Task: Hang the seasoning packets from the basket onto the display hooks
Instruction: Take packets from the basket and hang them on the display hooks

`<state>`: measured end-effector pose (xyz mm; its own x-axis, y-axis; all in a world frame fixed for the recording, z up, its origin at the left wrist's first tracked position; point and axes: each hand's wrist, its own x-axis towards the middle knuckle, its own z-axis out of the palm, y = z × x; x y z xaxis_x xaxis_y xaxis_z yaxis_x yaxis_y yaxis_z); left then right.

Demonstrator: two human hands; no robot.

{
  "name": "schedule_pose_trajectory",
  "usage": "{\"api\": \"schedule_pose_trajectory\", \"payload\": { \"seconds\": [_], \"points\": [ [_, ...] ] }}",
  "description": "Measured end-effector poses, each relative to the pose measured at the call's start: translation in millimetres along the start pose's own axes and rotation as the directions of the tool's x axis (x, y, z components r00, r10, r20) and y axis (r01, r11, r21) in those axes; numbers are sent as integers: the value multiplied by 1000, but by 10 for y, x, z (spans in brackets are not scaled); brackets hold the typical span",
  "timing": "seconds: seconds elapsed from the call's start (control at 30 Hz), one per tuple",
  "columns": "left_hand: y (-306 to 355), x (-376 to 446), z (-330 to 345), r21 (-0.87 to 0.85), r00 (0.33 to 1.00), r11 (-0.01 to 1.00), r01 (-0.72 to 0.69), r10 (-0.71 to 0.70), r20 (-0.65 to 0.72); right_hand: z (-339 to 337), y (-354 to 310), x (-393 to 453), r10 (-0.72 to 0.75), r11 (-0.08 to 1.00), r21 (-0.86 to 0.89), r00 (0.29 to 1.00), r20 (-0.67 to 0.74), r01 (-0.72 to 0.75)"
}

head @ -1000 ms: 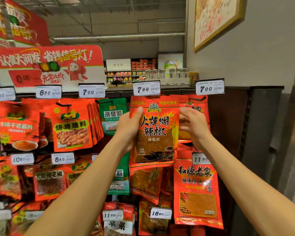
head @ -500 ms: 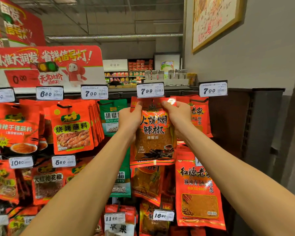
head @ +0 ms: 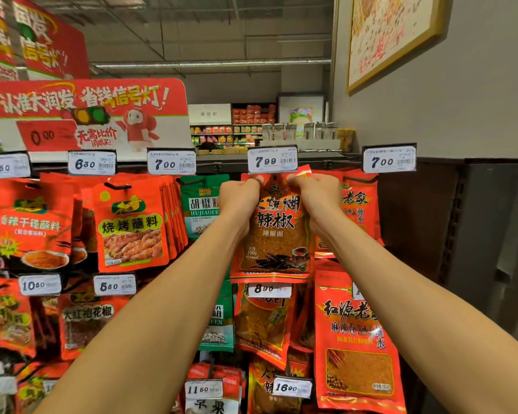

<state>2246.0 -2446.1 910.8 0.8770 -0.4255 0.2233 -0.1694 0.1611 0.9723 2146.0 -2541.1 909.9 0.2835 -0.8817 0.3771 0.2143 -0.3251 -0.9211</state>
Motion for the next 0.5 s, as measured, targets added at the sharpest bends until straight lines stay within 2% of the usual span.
{"api": "schedule_pose_trajectory", "payload": {
  "seconds": [0.1,0.33,0.4,0.5],
  "points": [
    [-105,14,-40,43,999,998,37,-37,5,-35,158,39,45,998,-43,999,-11,-45],
    [-435,87,-290,60,982,987,-151,143,121,-255,573,41,39,993,-116,991,128,-24],
    [-466,127,-288,85,980,980,-180,171,103,-243,595,79,6,990,-139,992,123,11],
    [-454,168,-178,119,989,982,-149,146,36,-153,603,201,-2,980,-197,997,80,18]
  ]
}}
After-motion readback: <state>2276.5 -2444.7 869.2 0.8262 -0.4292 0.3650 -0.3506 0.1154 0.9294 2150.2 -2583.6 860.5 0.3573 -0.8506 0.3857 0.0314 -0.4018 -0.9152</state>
